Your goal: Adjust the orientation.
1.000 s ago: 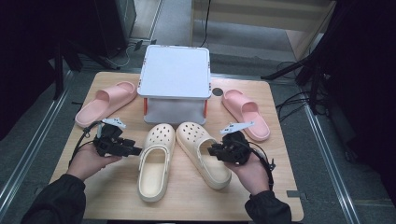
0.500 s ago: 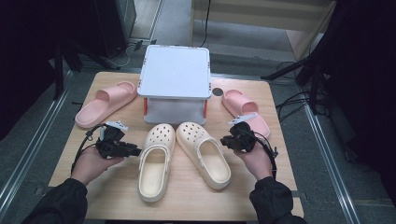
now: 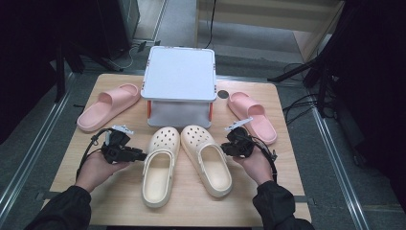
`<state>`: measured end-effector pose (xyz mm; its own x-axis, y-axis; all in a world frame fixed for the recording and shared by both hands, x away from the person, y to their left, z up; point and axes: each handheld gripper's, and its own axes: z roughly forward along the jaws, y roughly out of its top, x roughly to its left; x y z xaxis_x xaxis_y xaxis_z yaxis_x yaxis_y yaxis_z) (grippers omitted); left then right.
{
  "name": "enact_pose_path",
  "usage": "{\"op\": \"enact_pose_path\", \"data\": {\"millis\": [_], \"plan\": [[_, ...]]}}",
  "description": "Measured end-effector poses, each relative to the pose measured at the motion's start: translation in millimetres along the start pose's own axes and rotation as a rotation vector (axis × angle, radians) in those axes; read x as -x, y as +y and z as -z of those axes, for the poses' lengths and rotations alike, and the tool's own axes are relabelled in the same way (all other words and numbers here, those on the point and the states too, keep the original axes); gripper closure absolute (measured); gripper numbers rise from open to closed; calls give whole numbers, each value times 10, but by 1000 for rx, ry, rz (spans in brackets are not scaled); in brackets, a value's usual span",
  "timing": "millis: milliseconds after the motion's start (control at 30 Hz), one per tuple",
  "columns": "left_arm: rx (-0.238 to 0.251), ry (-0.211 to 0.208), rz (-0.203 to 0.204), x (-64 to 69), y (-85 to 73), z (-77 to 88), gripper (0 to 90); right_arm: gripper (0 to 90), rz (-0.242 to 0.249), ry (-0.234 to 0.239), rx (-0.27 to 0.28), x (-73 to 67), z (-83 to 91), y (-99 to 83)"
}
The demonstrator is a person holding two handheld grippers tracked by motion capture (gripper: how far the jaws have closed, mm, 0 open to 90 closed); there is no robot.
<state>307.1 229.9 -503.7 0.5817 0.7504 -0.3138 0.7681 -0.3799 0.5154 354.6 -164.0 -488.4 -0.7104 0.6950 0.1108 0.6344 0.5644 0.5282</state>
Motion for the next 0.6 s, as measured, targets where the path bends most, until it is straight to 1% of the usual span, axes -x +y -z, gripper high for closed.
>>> {"op": "enact_pose_path", "data": {"millis": [67, 167, 200, 333, 400, 567, 600], "plan": [[-1, -5, 1, 4, -3, -1, 663, 778, 6, 3, 2, -15, -4, -1], [-3, -14, 2, 11, -9, -8, 663, 778, -4, 7, 2, -20, -3, -4], [-9, -24, -1, 27, -10, -16, 662, 780, -8, 14, 3, -26, -7, -10], [-16, -34, -22, 81, -6, -37, 662, 780, -4, 16, 2, -51, -6, -15], [-21, -39, -32, 107, -5, -48, 659, 780, -9, 24, 2, -64, -7, -22], [-32, -40, -49, 143, 3, -55, 654, 780, -6, 36, 6, -106, -14, -36], [-29, -41, -48, 152, 4, -60, 654, 778, -5, 49, 8, -123, -19, -48]]}}
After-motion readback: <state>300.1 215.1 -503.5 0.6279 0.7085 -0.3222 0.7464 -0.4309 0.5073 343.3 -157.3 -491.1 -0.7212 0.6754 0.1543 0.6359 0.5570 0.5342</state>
